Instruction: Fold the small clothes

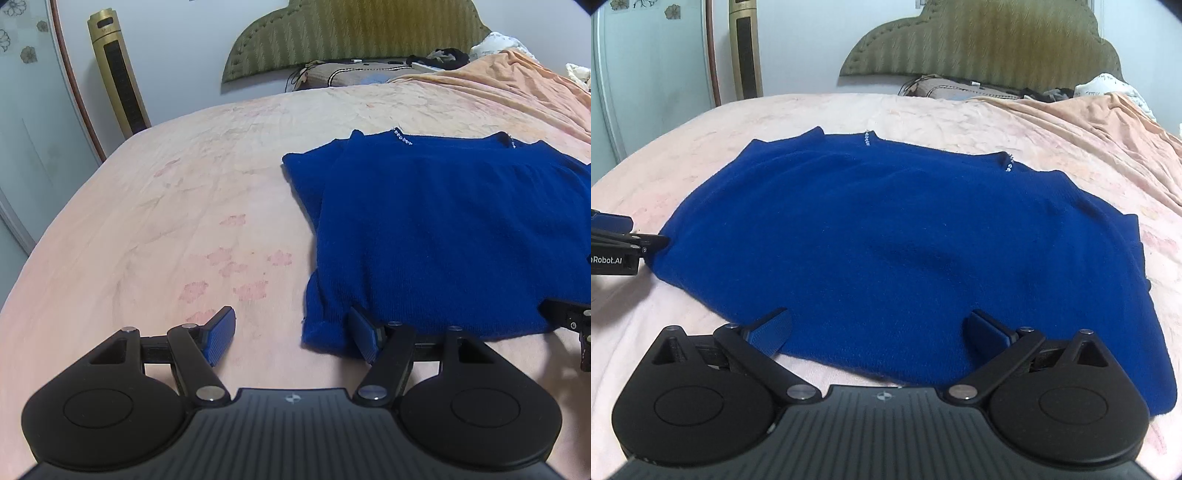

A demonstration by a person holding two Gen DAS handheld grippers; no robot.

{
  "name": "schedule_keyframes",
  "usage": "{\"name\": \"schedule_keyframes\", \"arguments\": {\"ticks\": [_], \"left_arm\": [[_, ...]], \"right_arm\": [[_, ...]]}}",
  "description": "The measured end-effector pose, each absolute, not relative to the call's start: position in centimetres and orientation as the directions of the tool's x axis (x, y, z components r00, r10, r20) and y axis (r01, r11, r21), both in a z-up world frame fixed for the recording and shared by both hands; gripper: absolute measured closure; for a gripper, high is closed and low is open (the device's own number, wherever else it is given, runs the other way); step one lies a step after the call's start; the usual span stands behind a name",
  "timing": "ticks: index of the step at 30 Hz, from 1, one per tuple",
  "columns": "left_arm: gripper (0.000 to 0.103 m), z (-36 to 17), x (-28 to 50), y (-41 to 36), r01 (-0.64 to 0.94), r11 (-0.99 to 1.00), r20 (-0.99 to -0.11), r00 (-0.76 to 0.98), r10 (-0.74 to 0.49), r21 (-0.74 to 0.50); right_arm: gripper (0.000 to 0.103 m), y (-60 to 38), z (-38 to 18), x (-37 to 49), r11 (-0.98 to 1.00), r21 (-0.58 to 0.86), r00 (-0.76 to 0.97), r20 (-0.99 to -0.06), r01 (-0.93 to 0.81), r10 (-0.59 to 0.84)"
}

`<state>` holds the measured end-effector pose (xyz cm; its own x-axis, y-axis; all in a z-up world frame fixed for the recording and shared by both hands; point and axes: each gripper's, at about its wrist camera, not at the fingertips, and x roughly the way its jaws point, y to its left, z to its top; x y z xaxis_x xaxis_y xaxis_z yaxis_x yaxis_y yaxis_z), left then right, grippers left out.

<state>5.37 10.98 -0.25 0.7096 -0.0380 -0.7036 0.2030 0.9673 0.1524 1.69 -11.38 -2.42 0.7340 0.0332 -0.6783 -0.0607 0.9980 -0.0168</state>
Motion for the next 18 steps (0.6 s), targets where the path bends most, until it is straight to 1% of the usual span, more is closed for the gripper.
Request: {"name": "schedule_keyframes", "arguments": {"ticks": [12, 18], "left_arm": [[0.035, -0.3, 5.2, 11.1, 0.193, 0.970, -0.708, 0.706, -0.033, 0.148], [0.032, -0.4, 5.2, 11.1, 0.186, 0.971, -0.705, 0.709, -0.027, 0.149]], "right_arm": [[0.000, -11.2, -2.6, 0.4, 0.998, -0.019, 0.761, -0.649, -0.053, 0.028], [0.000, -11.3, -2.6, 0.2, 0.998, -0.019, 0.765, -0.644, -0.053, 0.029]]}}
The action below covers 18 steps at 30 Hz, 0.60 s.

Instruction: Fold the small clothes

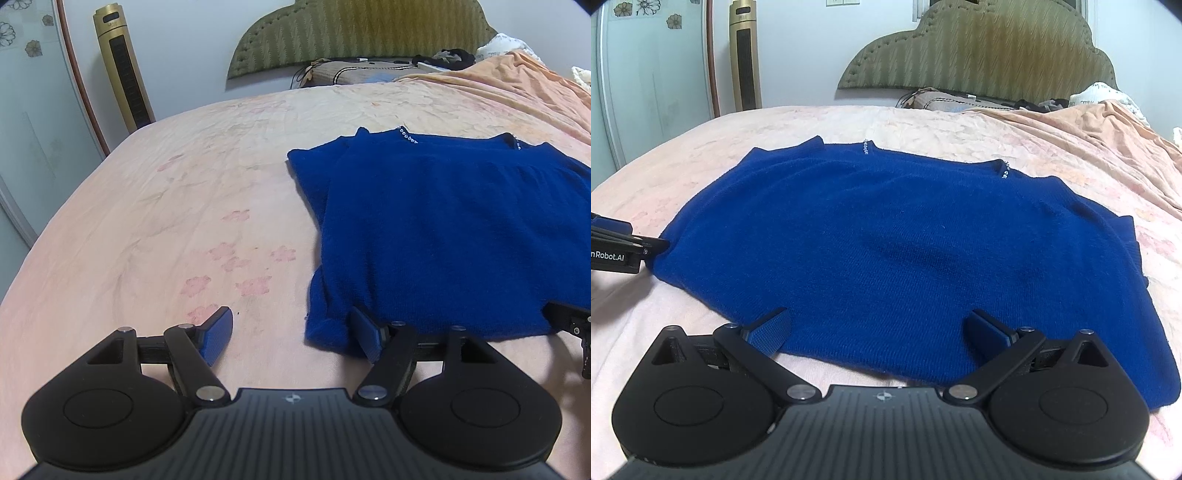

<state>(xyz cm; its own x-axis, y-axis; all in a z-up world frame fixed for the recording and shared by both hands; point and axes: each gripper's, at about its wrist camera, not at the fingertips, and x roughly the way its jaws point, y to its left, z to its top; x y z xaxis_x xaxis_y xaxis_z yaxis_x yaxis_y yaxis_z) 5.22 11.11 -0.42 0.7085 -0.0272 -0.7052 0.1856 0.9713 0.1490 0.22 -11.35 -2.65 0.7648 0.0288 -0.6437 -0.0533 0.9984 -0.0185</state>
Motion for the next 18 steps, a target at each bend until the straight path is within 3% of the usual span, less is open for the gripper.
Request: {"name": "schedule_keyframes", "arguments": {"ticks": [12, 14, 18], "left_arm": [[0.030, 1.8, 5.7, 11.8, 0.193, 0.973, -0.675, 0.735, -0.060, 0.124], [0.017, 3.1, 6.8, 12.4, 0.199, 0.977, -0.662, 0.743, -0.101, 0.074], [0.016, 4.1, 11.4, 14.1, 0.286, 0.947, -0.681, 0.666, -0.304, -0.143]], "right_arm": [[0.000, -11.4, -2.5, 0.1, 0.998, -0.019, 0.766, -0.643, -0.053, 0.028], [0.000, -11.2, -2.1, -0.3, 0.999, -0.019, 0.772, -0.635, -0.037, 0.016], [0.000, -9.1, -0.9, -1.3, 0.996, -0.063, 0.802, -0.597, -0.067, 0.016]]}}
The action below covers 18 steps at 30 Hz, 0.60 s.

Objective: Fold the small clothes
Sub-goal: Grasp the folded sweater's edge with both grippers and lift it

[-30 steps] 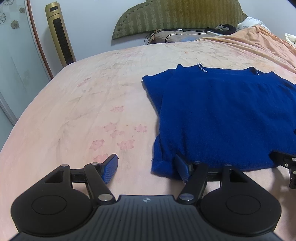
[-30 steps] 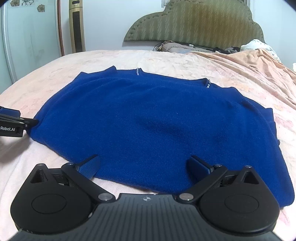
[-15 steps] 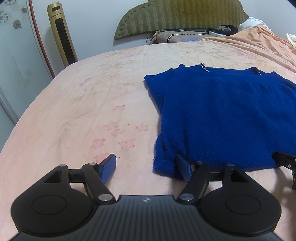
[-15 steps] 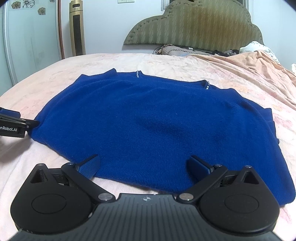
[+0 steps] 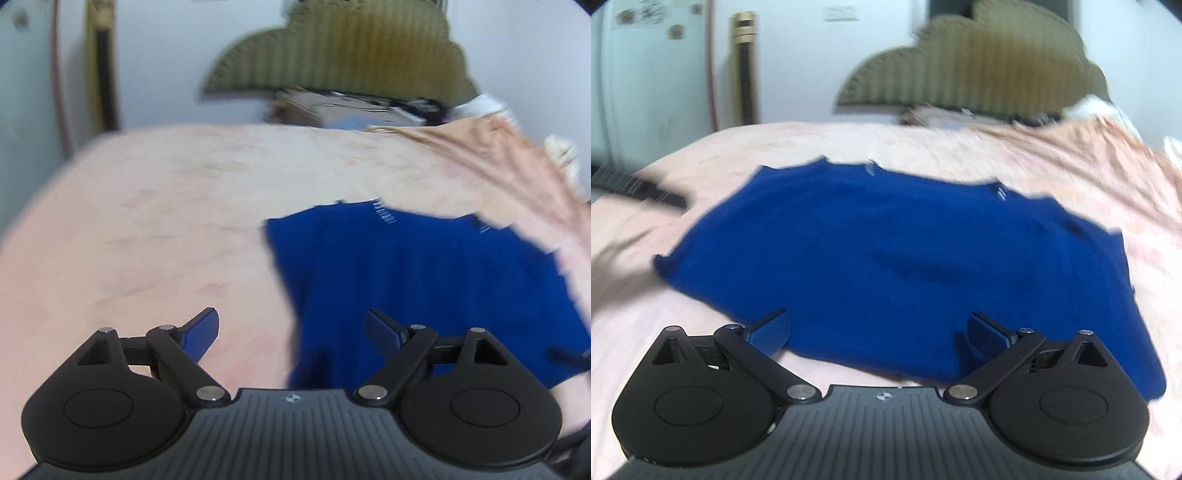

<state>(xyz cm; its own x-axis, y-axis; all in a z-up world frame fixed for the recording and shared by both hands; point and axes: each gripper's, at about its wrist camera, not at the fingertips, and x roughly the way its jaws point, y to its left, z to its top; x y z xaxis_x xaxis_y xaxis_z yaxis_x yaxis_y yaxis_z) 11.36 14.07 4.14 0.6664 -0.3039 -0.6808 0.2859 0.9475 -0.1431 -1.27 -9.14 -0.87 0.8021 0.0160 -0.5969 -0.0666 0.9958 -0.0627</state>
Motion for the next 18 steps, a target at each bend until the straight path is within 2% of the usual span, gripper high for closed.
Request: {"name": "schedule_keyframes", "arguments": {"ticks": [4, 9, 12, 14, 18], "left_arm": [[0.016, 3.3, 16.7, 14.9, 0.304, 0.919, -0.706, 0.591, -0.390, -0.253], [0.016, 1.0, 21.6, 15.3, 0.288, 0.855, -0.713, 0.473, -0.518, -0.430], [0.016, -0.5, 23.6, 15.0, 0.268, 0.815, -0.698, 0.423, -0.578, -0.514], [0.013, -1.3, 24.7, 14.7, 0.269, 0.777, -0.674, 0.390, -0.628, -0.569], [0.011, -1.9, 26.9, 13.1, 0.289, 0.728, -0.633, 0.363, -0.684, -0.621]], "right_arm": [[0.001, -4.7, -0.1, -2.0, 0.952, -0.248, 0.825, -0.565, -0.177, 0.006], [0.002, 1.0, -1.8, -2.2, 0.832, -0.475, 0.841, -0.541, -0.287, -0.019], [0.002, 3.5, -2.8, -1.7, 0.750, -0.608, 0.883, -0.465, -0.262, -0.069], [0.003, 4.6, -3.0, -0.6, 0.718, -0.650, 0.897, -0.435, -0.251, -0.081], [0.003, 5.7, -3.2, 2.3, 0.725, -0.643, 0.900, -0.430, -0.246, -0.076]]}}
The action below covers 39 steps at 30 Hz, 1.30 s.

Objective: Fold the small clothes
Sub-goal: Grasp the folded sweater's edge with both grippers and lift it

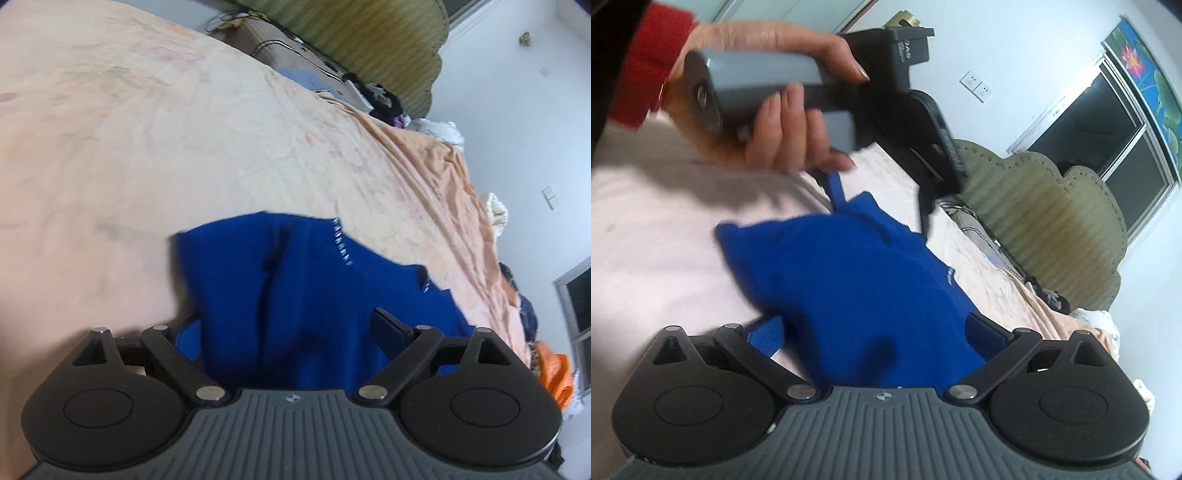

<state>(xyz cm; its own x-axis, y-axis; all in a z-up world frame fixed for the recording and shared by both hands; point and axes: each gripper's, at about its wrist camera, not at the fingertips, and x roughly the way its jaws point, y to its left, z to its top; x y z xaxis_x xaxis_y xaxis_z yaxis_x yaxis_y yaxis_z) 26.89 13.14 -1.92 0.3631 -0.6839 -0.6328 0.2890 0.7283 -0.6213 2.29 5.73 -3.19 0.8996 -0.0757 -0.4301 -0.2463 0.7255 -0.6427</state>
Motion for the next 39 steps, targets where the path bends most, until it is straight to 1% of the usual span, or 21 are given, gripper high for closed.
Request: {"name": "schedule_keyframes", "arguments": {"ticks": [2, 4, 6, 7, 8, 9, 10, 11, 12, 13, 16, 19, 23, 28, 32, 35, 39], "left_arm": [[0.012, -2.0, 28.0, 12.2, 0.300, 0.719, -0.625, 0.357, -0.694, -0.627], [0.012, -2.0, 28.8, 11.4, 0.302, 0.716, -0.619, 0.362, -0.697, -0.629], [0.032, -2.1, 29.4, 10.7, 0.309, 0.727, -0.627, 0.369, -0.686, -0.613], [0.053, -2.1, 29.6, 10.4, 0.311, 0.740, -0.639, 0.374, -0.672, -0.596], [0.070, -2.2, 29.8, 10.1, 0.307, 0.759, -0.657, 0.380, -0.651, -0.575], [0.078, -2.3, 30.1, 9.9, 0.298, 0.771, -0.673, 0.377, -0.637, -0.563], [0.090, -2.4, 30.2, 9.8, 0.287, 0.781, -0.685, 0.376, -0.624, -0.555], [0.090, -2.5, 30.3, 9.9, 0.276, 0.783, -0.688, 0.374, -0.622, -0.557], [0.091, -2.5, 30.2, 9.9, 0.264, 0.788, -0.690, 0.381, -0.615, -0.556], [0.092, -2.3, 30.0, 9.8, 0.261, 0.800, -0.698, 0.392, -0.600, -0.541], [0.092, -0.8, 28.7, 8.7, 0.269, 0.843, -0.720, 0.440, -0.537, -0.465], [0.092, 1.7, 27.1, 7.4, 0.291, 0.877, -0.723, 0.497, -0.480, -0.382], [0.092, 5.3, 25.1, 5.1, 0.309, 0.902, -0.711, 0.557, -0.429, -0.302], [0.092, 8.9, 22.9, 0.8, 0.327, 0.911, -0.692, 0.598, -0.405, -0.251], [0.092, 10.0, 21.6, -3.7, 0.352, 0.918, -0.682, 0.627, -0.376, -0.182], [0.092, 10.3, 20.6, -7.0, 0.383, 0.911, -0.681, 0.626, -0.379, -0.155], [0.092, 10.0, 19.6, -11.9, 0.434, 0.895, -0.689, 0.618, -0.379, -0.104]], "right_arm": [[0.005, 6.2, -3.2, 3.9, 0.730, -0.639, 0.901, -0.427, -0.242, -0.075], [0.012, 6.5, -3.2, 5.1, 0.736, -0.632, 0.901, -0.429, -0.243, -0.071], [0.022, 6.8, -3.4, 6.0, 0.733, -0.634, 0.900, -0.429, -0.246, -0.069], [0.032, 7.0, -3.6, 6.3, 0.730, -0.636, 0.900, -0.430, -0.252, -0.064], [0.042, 7.3, -3.7, 6.5, 0.725, -0.636, 0.899, -0.434, -0.264, -0.054], [0.048, 7.6, -3.9, 6.6, 0.719, -0.639, 0.898, -0.438, -0.272, -0.049], [0.066, 7.7, -4.1, 6.6, 0.714, -0.641, 0.895, -0.444, -0.282, -0.046], [0.085, 7.8, -4.3, 6.5, 0.707, -0.642, 0.889, -0.456, -0.296, -0.041], [0.088, 8.0, -4.5, 6.5, 0.702, -0.645, 0.886, -0.462, -0.302, -0.043], [0.095, 7.9, -4.6, 6.4, 0.697, -0.649, 0.886, -0.461, -0.306, -0.041], [0.097, 7.6, -4.0, 6.0, 0.713, -0.623, 0.883, -0.469, -0.321, -0.012], [0.098, 5.9, -2.4, 5.3, 0.779, -0.543, 0.883, -0.468, -0.314, 0.030], [0.098, 2.9, 0.3, 3.8, 0.854, -0.454, 0.905, -0.424, -0.254, 0.043], [0.098, -2.2, 3.0, 1.5, 0.926, -0.339, 0.926, -0.376, -0.165, 0.027], [0.099, -6.6, 4.5, -0.2, 0.967, -0.228, 0.932, -0.363, -0.111, 0.021], [0.099, -9.7, 4.9, -1.8, 0.986, -0.153, 0.934, -0.358, -0.072, 0.012], [0.099, -13.9, 4.3, -3.4, 0.998, -0.061, 0.929, -0.370, -0.023, -0.001]]}}
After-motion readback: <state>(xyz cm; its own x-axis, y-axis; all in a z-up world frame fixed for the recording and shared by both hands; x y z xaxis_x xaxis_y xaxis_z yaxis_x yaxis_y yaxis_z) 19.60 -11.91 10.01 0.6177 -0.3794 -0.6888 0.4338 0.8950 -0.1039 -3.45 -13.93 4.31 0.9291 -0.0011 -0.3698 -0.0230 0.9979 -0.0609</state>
